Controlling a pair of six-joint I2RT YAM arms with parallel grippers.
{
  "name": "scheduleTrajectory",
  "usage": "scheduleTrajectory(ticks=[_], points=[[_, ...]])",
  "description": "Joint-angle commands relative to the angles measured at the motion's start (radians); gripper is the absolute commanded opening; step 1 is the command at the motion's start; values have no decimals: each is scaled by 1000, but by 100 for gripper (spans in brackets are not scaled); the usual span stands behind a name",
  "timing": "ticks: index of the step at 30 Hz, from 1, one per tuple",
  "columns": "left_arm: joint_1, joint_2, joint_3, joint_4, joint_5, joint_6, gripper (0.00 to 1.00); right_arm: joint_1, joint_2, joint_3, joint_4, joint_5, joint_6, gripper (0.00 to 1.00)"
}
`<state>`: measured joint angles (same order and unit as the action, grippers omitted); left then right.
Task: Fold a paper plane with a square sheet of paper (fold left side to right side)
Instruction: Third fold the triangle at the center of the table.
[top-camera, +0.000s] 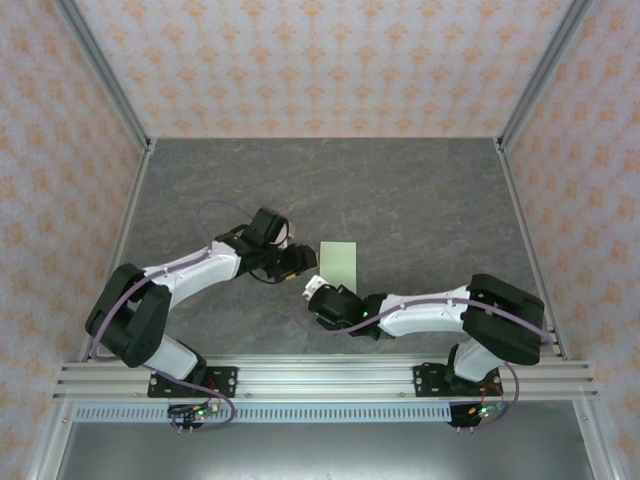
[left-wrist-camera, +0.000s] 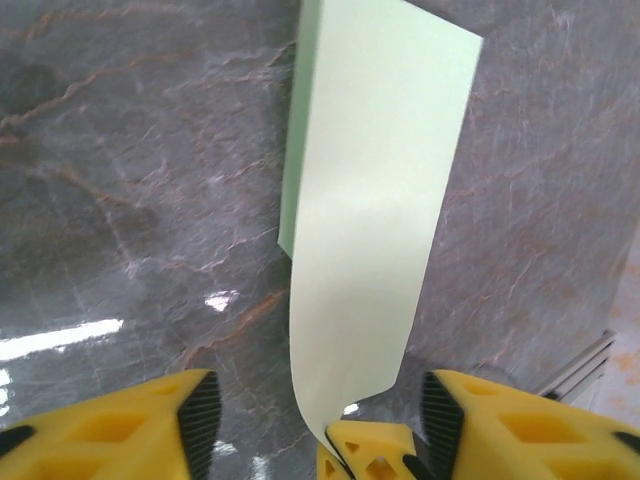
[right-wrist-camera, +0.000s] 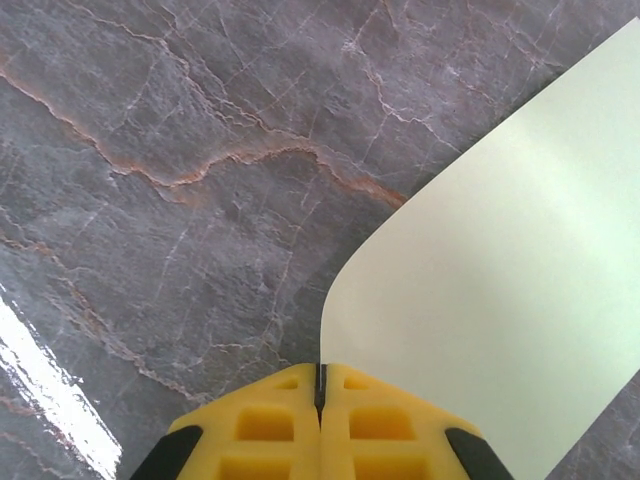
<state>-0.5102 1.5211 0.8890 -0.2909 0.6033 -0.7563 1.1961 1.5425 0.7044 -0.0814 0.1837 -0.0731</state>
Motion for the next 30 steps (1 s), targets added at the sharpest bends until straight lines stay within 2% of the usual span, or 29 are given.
scheduleTrajectory(ticks=[1,4,9,18,23,30], points=[[-2,79,112,-63,26,117,43,-12,-22,-6,-15,-32,30,0],[-5,170,203,-69,62,153,31,-18,-23,0,-20,-39,36,0],[-45,326,369,-129,82,214,23,-36,-25,6,-21,-52,51,0],[-93,574,586,-224,74,274,19,-68,-43,11,-20,-78,78,0],[-99,612,591,-234,61,278,18,-110,-64,-1,-11,-144,105,0],[-99,634,557,-230,44,282,17,-224,-114,-45,3,-270,179,0]])
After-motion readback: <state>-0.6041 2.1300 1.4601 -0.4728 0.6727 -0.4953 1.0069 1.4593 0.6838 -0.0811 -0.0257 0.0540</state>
